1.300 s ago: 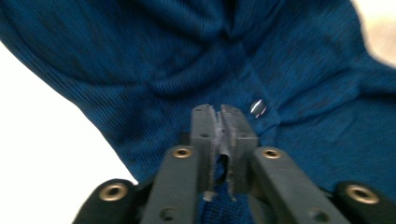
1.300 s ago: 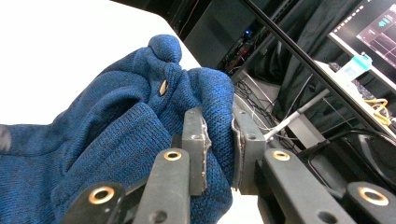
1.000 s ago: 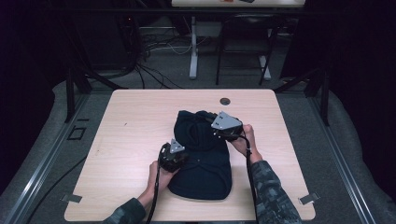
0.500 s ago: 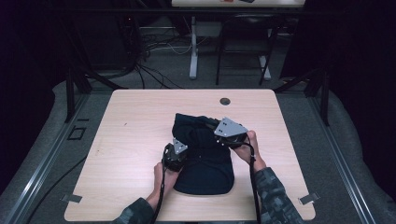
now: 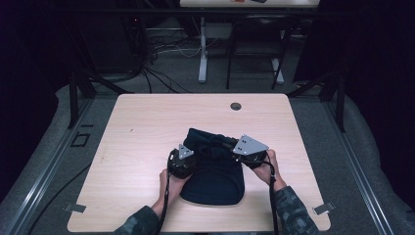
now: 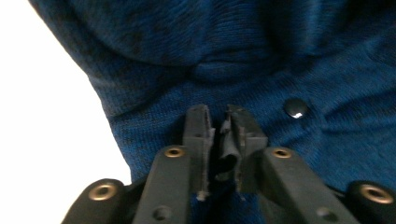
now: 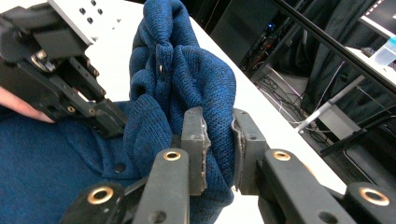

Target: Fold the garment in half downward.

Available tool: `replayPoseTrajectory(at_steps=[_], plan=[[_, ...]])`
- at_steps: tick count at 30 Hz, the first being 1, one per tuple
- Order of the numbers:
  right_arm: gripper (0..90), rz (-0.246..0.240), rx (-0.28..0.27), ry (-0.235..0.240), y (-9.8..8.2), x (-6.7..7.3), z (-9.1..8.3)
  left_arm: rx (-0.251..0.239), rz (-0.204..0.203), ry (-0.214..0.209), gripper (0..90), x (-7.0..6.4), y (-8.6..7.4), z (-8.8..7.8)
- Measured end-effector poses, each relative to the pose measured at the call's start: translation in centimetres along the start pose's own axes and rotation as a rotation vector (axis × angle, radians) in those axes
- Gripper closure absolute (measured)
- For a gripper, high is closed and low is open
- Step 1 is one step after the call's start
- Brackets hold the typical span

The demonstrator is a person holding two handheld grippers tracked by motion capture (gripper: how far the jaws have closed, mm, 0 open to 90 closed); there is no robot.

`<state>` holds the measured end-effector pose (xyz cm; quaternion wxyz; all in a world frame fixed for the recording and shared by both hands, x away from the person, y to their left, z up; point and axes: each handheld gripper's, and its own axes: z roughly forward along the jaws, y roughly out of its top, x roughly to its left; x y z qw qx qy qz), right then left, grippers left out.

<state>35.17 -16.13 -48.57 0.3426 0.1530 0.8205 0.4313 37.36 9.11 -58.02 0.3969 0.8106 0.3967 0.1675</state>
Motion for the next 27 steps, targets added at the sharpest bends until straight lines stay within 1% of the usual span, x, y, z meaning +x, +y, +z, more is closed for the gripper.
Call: replayPoseTrajectory(at_steps=[1, 3, 4, 5, 6, 7, 8, 9, 10, 11, 13, 14, 15, 16, 17, 18, 19, 20, 21, 22, 23, 24, 25, 26, 27], plan=[[77.6, 0.003, 0.005, 0.004, -0.1, 0.0, 0.0, 0.006, 0.003, -0.013, 70.5, 0.1, 0.1, -0.3], [77.6, -0.001, 0.008, 0.003, -0.2, 0.1, 0.0, 0.015, 0.018, -0.030, 66.6, 0.3, 0.1, -1.0], [77.6, 0.005, 0.006, 0.011, -0.3, 0.1, -0.1, 0.018, 0.021, -0.036, 63.6, 0.4, 0.1, -1.3], [77.6, 0.005, 0.001, 0.008, -0.5, 0.1, -0.1, 0.021, 0.030, -0.040, 61.3, 0.4, 0.0, -1.7], [77.6, 0.009, -0.001, 0.012, -0.6, 0.1, -0.2, 0.021, 0.030, -0.040, 59.4, 0.4, 0.0, -1.7], [77.6, 0.013, 0.003, 0.013, -0.7, 0.1, -0.2, 0.013, 0.031, -0.043, 56.5, 0.5, 0.0, -2.2], [77.5, 0.013, 0.001, 0.014, -0.7, 0.1, -0.2, -0.015, 0.044, -0.034, 53.9, 0.6, 0.3, -3.3], [77.6, 0.011, 0.004, 0.016, -0.8, 0.1, -0.2, -0.033, 0.047, -0.032, 52.9, 0.7, 0.5, -3.8], [77.5, 0.012, 0.003, 0.019, -0.8, 0.2, -0.2, -0.033, 0.047, -0.032, 51.1, 0.7, 0.5, -3.8], [77.5, 0.010, 0.005, 0.020, -0.8, 0.3, -0.1, -0.063, 0.068, -0.021, 48.7, 0.8, 1.2, -5.0], [77.5, 0.006, 0.012, 0.023, -0.8, 0.4, -0.2, -0.088, 0.100, 0.002, 44.7, 0.8, 2.0, -6.0], [77.5, 0.002, 0.014, 0.024, -0.7, 0.4, -0.2, -0.098, 0.115, 0.008, 43.2, 0.9, 2.5, -6.3], [77.5, 0.002, 0.014, 0.024, -0.7, 0.4, -0.2, -0.098, 0.115, 0.008, 41.4, 0.9, 2.5, -6.3], [77.4, 0.002, 0.019, 0.026, -0.7, 0.5, -0.3, -0.115, 0.137, 0.021, 40.3, 1.3, 3.4, -6.9], [77.4, 0.000, 0.018, 0.026, -0.7, 0.6, -0.3, -0.119, 0.153, 0.026, 39.4, 1.5, 3.9, -7.1], [77.3, 0.003, 0.018, 0.033, -0.7, 0.6, -0.3, -0.125, 0.160, 0.029, 38.5, 1.7, 4.3, -7.2], [77.3, -0.001, 0.021, 0.030, -0.7, 0.6, -0.4, -0.125, 0.179, 0.015, 37.4, 1.9, 4.8, -7.3], [77.3, -0.001, 0.021, 0.030, -0.7, 0.6, -0.4, -0.125, 0.179, 0.015, 36.6, 1.9, 4.8, -7.3], [77.3, 0.000, 0.024, 0.035, -0.7, 0.6, -0.5, -0.131, 0.197, -0.011, 36.7, 2.2, 5.6, -7.3], [77.3, 0.000, 0.024, 0.035, -0.7, 0.6, -0.5, -0.131, 0.197, -0.011, 36.9, 2.2, 5.6, -7.3], [77.2, -0.001, 0.024, 0.034, -0.7, 0.7, -0.5, -0.123, 0.230, -0.043, 38.4, 2.3, 6.2, -7.1], [77.2, -0.001, 0.024, 0.034, -0.7, 0.7, -0.5, -0.123, 0.230, -0.043, 40.1, 2.3, 6.2, -7.1], [77.2, -0.001, 0.023, 0.035, -0.7, 0.7, -0.5, -0.120, 0.258, -0.052, 40.1, 2.3, 6.5, -6.9], [77.1, 0.000, 0.025, 0.036, -0.7, 0.7, -0.5, -0.112, 0.272, -0.062, 44.8, 2.3, 6.6, -6.8], [76.9, 0.009, 0.025, 0.037, -0.8, 0.7, -0.6, -0.097, 0.294, -0.068, 55.8, 2.1, 6.7, -6.6]])
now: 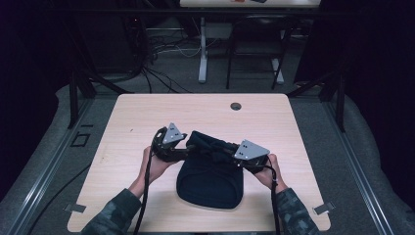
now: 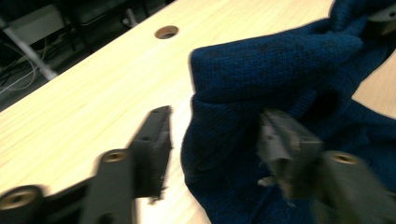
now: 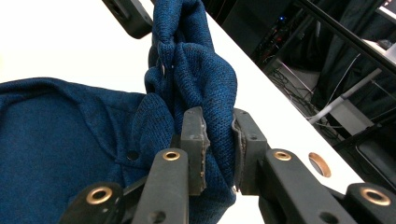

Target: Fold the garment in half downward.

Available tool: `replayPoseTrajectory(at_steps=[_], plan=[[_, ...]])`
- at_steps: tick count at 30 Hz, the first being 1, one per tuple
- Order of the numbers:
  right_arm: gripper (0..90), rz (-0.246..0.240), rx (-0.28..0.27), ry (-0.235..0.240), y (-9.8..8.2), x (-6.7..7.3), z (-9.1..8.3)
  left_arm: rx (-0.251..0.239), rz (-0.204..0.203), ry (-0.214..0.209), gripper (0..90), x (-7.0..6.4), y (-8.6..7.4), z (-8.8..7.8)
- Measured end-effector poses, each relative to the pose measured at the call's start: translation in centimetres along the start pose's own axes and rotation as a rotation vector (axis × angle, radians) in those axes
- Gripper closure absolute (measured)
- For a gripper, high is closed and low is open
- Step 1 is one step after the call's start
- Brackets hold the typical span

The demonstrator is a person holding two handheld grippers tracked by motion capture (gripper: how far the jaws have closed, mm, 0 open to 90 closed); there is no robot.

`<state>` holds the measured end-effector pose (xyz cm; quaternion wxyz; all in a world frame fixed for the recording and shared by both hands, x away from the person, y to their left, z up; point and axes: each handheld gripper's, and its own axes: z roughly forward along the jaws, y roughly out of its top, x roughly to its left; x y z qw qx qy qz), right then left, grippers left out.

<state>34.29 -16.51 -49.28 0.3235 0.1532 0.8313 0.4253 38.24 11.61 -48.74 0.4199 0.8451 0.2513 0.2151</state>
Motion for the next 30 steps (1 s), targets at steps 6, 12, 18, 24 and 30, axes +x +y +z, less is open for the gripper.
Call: replayPoseTrajectory(at_steps=[6, 12, 18, 24, 30], plan=[[76.7, 0.006, 0.018, 0.012, -0.1, 0.2, -0.2, 0.000, 0.021, -0.015, 71.5, -0.3, -0.3, 0.2], [76.7, 0.008, 0.024, 0.020, -0.3, 0.3, -0.2, -0.005, 0.023, -0.018, 81.3, -0.4, -0.7, 0.2], [76.7, -0.008, 0.032, 0.031, -0.3, 0.4, -0.3, 0.006, 0.015, -0.010, 42.6, -0.3, -0.5, 0.0], [76.7, -0.017, 0.030, 0.049, -0.4, 0.6, -0.4, 0.022, 0.021, -0.072, 37.5, -0.1, -0.6, 0.8], [76.7, -0.017, 0.048, 0.050, -0.6, 0.6, -0.3, 0.006, 0.055, -0.106, 66.1, -0.4, -0.8, 1.1]])
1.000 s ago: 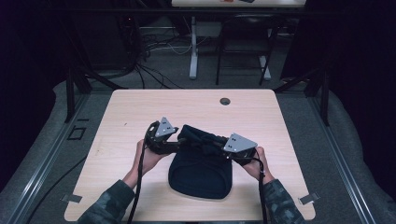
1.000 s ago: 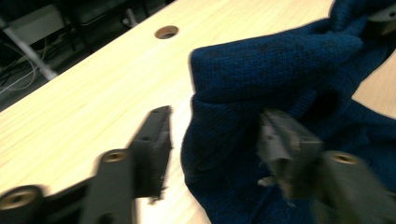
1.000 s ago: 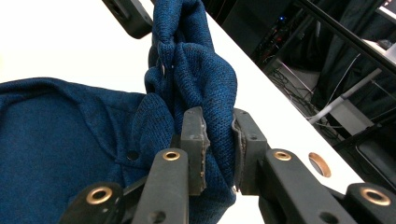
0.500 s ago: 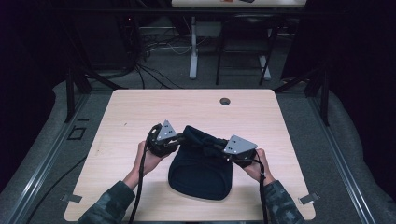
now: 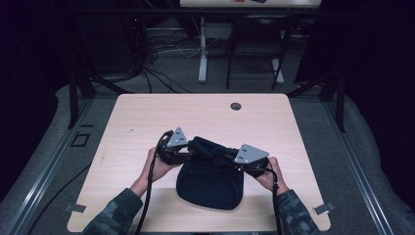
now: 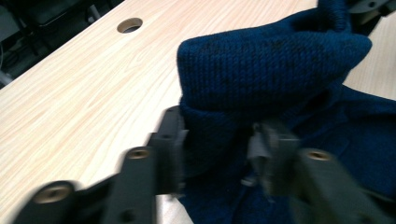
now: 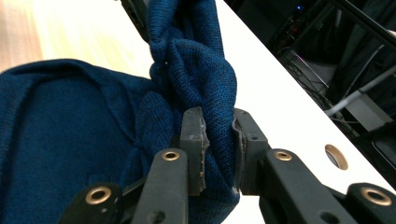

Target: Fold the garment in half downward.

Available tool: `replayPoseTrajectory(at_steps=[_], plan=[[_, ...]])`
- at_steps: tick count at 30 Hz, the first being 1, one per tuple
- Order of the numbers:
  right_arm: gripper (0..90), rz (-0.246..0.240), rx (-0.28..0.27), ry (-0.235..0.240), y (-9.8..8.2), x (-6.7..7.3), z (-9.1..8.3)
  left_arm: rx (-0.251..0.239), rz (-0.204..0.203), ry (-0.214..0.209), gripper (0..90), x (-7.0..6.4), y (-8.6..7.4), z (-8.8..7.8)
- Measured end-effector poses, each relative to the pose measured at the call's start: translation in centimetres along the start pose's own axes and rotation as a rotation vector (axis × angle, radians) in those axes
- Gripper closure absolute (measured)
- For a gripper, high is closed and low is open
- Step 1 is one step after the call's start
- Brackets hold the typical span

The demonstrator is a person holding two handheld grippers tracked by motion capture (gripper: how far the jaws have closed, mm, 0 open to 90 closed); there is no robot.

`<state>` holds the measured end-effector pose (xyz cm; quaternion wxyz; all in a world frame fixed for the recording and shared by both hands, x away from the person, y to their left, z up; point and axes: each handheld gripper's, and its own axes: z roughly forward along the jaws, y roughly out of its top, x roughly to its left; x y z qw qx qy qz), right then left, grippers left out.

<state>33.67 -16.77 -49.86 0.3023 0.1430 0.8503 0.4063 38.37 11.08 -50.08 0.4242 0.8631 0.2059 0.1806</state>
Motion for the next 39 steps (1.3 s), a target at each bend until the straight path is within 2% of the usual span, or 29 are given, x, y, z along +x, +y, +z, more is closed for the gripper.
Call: replayPoseTrajectory(at_steps=[2, 4, 11, 25, 26, 32, 33, 35, 36, 39], plan=[[76.5, 0.012, 0.006, 0.001, -0.2, -0.1, -0.1, -0.001, 0.010, -0.006, 73.3, -0.2, -0.2, 0.0], [76.3, 0.020, 0.006, 0.003, -0.2, 0.0, -0.1, 0.003, 0.024, -0.007, 75.7, -0.5, -0.4, -0.1], [74.4, 0.047, 0.027, 0.026, -0.2, 0.7, -0.3, 0.012, 0.017, -0.027, 75.9, -1.2, -1.6, -0.6], [69.3, 0.102, 0.110, 0.106, -1.2, 3.6, -0.4, 0.057, 0.009, -0.101, 77.1, -3.0, -4.2, -1.0], [68.3, 0.105, 0.112, 0.114, -1.3, 3.8, -0.4, 0.077, 0.013, -0.108, 76.4, -3.2, -4.5, -1.0], [62.2, 0.123, 0.137, 0.137, -1.6, 4.6, -0.6, 0.101, 0.001, -0.138, 70.5, -3.6, -5.2, -1.1], [58.3, 0.136, 0.138, 0.157, -1.7, 4.7, -0.8, 0.114, -0.003, -0.150, 64.5, -3.7, -5.4, -1.3], [57.6, 0.142, 0.134, 0.159, -1.8, 4.8, -1.0, 0.118, -0.008, -0.161, 61.8, -3.7, -5.5, -1.6], [53.8, 0.159, 0.129, 0.171, -1.9, 4.7, -1.6, 0.114, -0.019, -0.162, 56.4, -3.7, -5.6, -2.1], [50.3, 0.167, 0.122, 0.171, -1.9, 4.7, -2.1, 0.116, -0.033, -0.171, 53.7, -3.5, -5.8, -2.8]])
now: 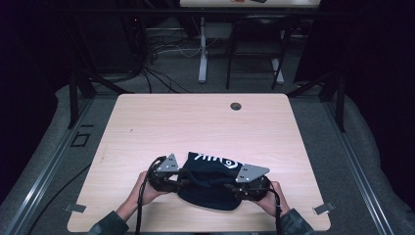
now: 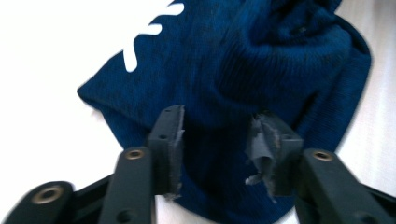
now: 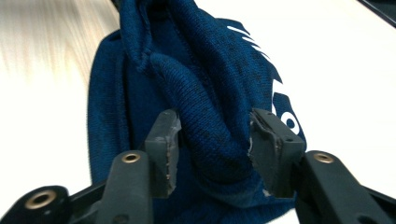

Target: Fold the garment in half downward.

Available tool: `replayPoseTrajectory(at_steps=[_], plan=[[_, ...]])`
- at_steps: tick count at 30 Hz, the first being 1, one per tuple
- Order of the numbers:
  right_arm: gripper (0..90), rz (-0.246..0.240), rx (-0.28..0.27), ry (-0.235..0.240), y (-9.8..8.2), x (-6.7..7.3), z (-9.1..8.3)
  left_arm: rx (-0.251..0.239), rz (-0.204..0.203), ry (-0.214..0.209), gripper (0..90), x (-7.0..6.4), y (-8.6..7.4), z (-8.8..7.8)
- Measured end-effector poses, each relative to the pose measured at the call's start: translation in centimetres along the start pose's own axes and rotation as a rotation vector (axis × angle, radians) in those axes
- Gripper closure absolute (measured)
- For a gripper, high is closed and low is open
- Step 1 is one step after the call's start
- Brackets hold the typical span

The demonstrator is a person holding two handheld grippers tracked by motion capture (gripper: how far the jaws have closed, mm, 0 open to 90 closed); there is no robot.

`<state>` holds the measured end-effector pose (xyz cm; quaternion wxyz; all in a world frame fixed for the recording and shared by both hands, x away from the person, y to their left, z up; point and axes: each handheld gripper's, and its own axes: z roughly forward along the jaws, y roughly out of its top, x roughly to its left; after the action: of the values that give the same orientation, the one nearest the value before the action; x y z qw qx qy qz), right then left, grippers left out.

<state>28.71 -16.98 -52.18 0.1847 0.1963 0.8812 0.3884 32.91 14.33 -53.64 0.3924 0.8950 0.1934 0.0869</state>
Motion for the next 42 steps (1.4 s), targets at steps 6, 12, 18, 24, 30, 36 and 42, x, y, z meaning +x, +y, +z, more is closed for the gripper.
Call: replayPoseTrajectory(at_steps=[6, 12, 18, 24, 30, 36, 42], plan=[[42.7, 0.060, -0.046, -0.031, -0.3, -0.4, -2.0, -0.038, -0.025, 0.014, 48.9, 0.6, -0.2, -2.2], [40.0, 0.151, -0.025, -0.094, -0.4, -1.2, -1.1, -0.067, -0.051, 0.049, 45.1, 1.1, 1.5, -1.6], [33.5, 0.256, 0.044, -0.098, -0.7, -1.4, 1.3, -0.001, -0.086, 0.046, 38.5, 1.7, 1.4, 1.7], [31.0, 0.265, 0.123, -0.057, -1.3, -0.7, 2.6, 0.037, -0.099, 0.033, 37.5, 1.6, 0.2, 2.8], [24.5, 0.272, 0.174, -0.025, -2.2, -1.2, 3.9, 0.047, -0.108, 0.032, 37.4, 1.2, -0.7, 3.2], [17.8, 0.267, 0.185, -0.014, -2.6, -2.0, 4.5, 0.044, -0.124, 0.038, 36.8, 0.9, -1.4, 3.4], [15.3, 0.232, 0.190, -0.035, -2.5, -2.7, 5.0, 0.043, -0.132, 0.042, 36.3, 0.7, -1.7, 3.4]])
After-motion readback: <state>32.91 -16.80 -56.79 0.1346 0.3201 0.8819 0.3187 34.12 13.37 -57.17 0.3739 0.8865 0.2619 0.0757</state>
